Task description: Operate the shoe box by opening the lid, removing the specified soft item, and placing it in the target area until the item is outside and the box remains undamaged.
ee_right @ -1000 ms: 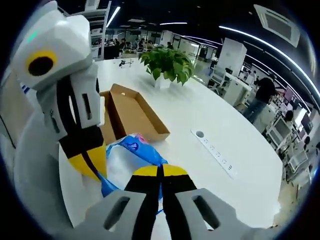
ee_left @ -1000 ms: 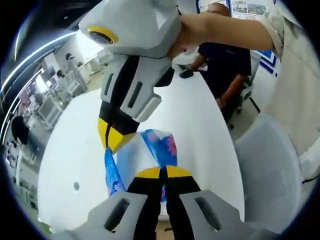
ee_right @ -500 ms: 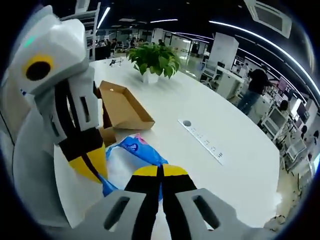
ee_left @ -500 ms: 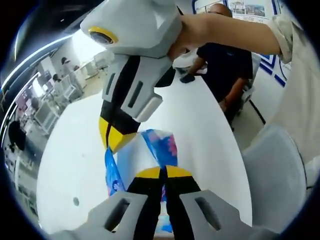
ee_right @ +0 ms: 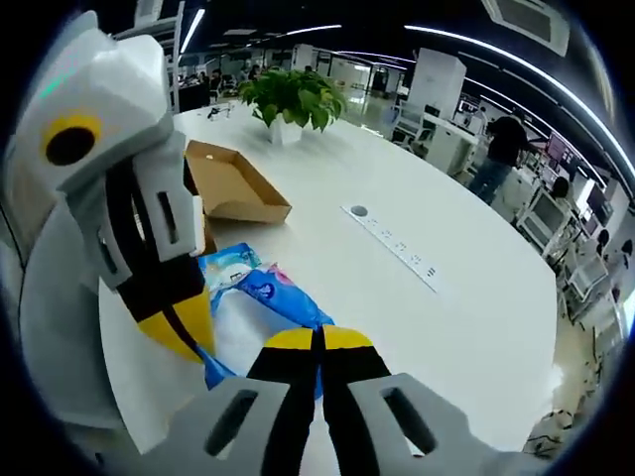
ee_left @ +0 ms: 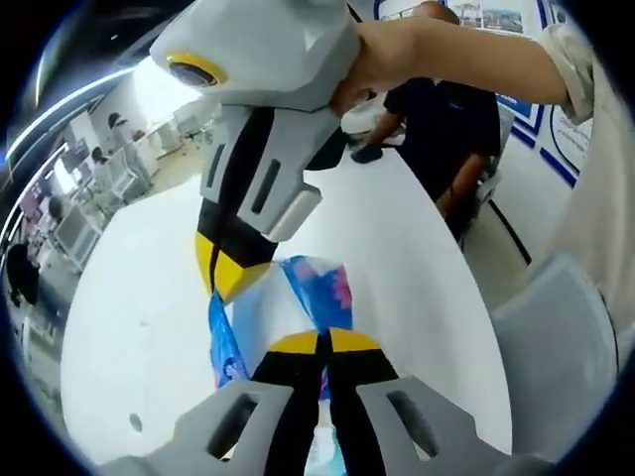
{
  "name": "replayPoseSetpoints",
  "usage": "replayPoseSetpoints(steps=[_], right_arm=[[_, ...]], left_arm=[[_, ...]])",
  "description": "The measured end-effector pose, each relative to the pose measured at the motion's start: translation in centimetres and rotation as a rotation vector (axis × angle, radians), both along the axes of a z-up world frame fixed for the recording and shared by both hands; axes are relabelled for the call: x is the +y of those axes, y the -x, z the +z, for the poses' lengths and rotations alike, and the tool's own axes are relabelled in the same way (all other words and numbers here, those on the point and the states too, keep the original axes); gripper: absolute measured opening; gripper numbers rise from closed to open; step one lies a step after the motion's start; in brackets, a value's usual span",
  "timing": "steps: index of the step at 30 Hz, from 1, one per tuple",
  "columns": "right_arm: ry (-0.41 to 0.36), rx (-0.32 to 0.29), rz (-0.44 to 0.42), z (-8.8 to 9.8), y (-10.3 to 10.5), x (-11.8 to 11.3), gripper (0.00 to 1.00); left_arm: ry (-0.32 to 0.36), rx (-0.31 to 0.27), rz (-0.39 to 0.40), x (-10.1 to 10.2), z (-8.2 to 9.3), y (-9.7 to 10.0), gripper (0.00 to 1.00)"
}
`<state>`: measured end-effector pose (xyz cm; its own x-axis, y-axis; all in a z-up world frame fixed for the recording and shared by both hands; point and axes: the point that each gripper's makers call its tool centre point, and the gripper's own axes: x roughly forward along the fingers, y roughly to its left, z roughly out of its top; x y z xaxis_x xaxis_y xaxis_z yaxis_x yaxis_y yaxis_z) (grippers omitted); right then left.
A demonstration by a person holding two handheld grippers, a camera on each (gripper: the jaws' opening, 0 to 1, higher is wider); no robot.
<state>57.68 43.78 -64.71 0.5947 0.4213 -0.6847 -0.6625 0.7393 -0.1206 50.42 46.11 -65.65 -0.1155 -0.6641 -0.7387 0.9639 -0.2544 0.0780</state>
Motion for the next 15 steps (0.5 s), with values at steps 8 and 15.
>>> replayPoseSetpoints(steps=[8, 15], right_arm=[[0.003, 0.016, -0.027, -1.1, -0.2, -1.7, 0.00], [0.024, 0.038, -0.046, -2.7, 0.0, -2.9, 0.00]], left_arm=[[0.014, 0.020, -0.007, -1.9, -0.9, -0.1, 0.00], [0.015, 0.039, -0.019, -3.6, -2.2, 0.1, 0.00]])
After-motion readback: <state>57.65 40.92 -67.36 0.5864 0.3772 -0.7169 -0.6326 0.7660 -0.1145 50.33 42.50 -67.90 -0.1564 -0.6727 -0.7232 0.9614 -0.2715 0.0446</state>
